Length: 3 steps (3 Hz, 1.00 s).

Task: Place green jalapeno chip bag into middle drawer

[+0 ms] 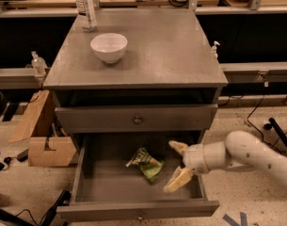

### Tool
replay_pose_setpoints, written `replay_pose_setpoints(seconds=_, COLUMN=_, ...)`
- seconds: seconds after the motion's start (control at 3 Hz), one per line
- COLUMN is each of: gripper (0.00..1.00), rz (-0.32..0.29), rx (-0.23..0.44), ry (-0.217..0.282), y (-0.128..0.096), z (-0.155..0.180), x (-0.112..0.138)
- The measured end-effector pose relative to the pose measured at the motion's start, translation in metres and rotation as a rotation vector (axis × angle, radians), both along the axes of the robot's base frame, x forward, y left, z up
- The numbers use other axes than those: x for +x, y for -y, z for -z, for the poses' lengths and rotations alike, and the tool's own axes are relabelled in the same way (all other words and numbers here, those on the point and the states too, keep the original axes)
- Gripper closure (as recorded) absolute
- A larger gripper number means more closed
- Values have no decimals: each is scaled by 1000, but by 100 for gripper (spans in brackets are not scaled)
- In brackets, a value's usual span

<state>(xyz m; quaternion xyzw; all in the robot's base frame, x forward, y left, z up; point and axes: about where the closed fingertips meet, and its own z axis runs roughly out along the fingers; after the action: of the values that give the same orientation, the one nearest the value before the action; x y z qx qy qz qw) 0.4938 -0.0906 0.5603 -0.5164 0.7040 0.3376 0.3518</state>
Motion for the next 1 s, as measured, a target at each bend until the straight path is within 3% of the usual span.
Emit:
replay_pose_setpoints(seconds=0.33, gripper=0, rz=-51, rx=-17, ry=35, y=25, z=-60, x=-28)
replay_pose_setpoints(seconds=0.67, gripper=0, rz=-55, rx=-40, ry=109, y=47, z=-126, x=-43)
replay_pose_setpoints(seconds=1.0, gripper=0, rz=-35, rx=-51, ry=210, y=64, z=-180, x=-29)
